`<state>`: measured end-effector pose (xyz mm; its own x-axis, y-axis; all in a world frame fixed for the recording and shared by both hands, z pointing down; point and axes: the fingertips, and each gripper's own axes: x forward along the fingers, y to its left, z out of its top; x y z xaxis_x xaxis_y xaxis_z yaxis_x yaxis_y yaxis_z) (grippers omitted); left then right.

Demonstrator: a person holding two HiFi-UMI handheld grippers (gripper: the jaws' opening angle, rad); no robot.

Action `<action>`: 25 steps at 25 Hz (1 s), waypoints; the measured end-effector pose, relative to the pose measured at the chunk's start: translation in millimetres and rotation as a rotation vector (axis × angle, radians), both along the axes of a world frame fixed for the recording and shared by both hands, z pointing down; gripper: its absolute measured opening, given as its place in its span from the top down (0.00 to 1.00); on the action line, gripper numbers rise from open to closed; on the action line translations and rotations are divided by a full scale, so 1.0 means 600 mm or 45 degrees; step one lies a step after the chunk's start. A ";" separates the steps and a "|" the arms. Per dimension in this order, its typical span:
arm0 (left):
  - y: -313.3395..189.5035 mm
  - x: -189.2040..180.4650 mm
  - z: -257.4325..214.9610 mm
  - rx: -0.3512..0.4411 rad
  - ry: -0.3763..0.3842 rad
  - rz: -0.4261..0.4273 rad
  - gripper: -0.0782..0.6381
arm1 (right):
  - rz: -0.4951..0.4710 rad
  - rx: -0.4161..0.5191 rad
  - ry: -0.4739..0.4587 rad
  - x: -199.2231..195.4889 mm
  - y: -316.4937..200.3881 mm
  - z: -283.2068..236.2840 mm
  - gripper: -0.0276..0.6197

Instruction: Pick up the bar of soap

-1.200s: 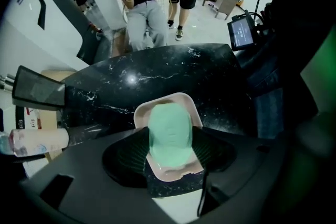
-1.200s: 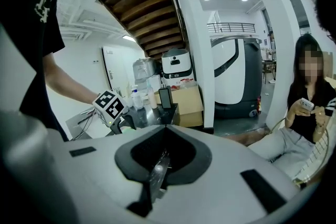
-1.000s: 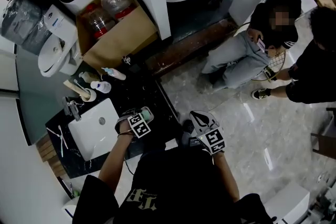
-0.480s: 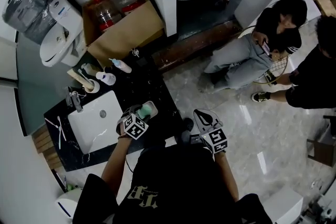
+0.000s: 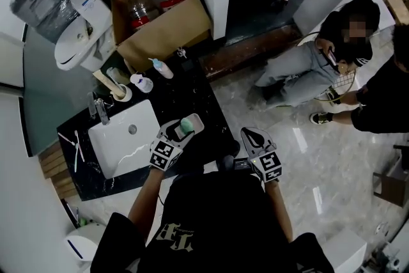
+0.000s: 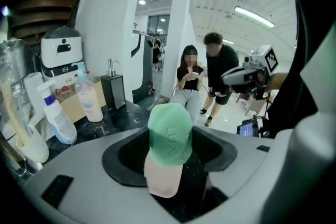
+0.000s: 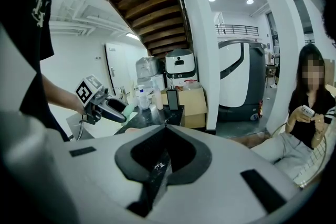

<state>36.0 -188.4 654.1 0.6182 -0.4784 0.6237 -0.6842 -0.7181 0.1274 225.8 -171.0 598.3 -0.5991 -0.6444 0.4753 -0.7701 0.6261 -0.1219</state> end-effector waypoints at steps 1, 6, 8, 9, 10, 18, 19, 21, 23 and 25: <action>0.001 -0.001 -0.013 0.018 0.037 -0.006 0.52 | -0.004 0.006 0.003 -0.005 0.001 -0.003 0.95; 0.005 -0.001 -0.084 0.123 0.200 -0.035 0.52 | -0.005 0.054 0.007 -0.020 0.000 -0.021 0.95; 0.009 0.001 -0.118 0.177 0.281 -0.039 0.52 | -0.001 0.069 0.011 -0.023 -0.002 -0.027 0.95; 0.012 0.003 -0.137 0.204 0.323 -0.039 0.52 | 0.000 0.076 0.014 -0.024 -0.002 -0.030 0.94; 0.015 0.005 -0.156 0.231 0.363 -0.038 0.52 | -0.001 0.083 0.015 -0.025 -0.002 -0.035 0.95; 0.033 0.017 -0.273 0.387 0.586 -0.024 0.52 | -0.032 0.139 0.017 -0.047 0.001 -0.065 0.95; 0.036 0.020 -0.287 0.406 0.606 -0.018 0.52 | -0.035 0.142 0.020 -0.049 0.003 -0.067 0.94; 0.042 0.025 -0.310 0.442 0.633 -0.004 0.52 | -0.038 0.148 0.024 -0.050 0.005 -0.070 0.95; 0.045 0.030 -0.328 0.472 0.662 0.010 0.52 | -0.037 0.162 0.020 -0.050 0.006 -0.077 0.95; 0.048 0.034 -0.341 0.497 0.684 0.026 0.52 | -0.037 0.185 0.007 -0.051 0.006 -0.089 0.95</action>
<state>56.2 -159.4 449.4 0.8062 -0.5916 0.0093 -0.5838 -0.7929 0.1746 195.4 -167.3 545.0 -0.6166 -0.6889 0.3812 -0.7516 0.6592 -0.0244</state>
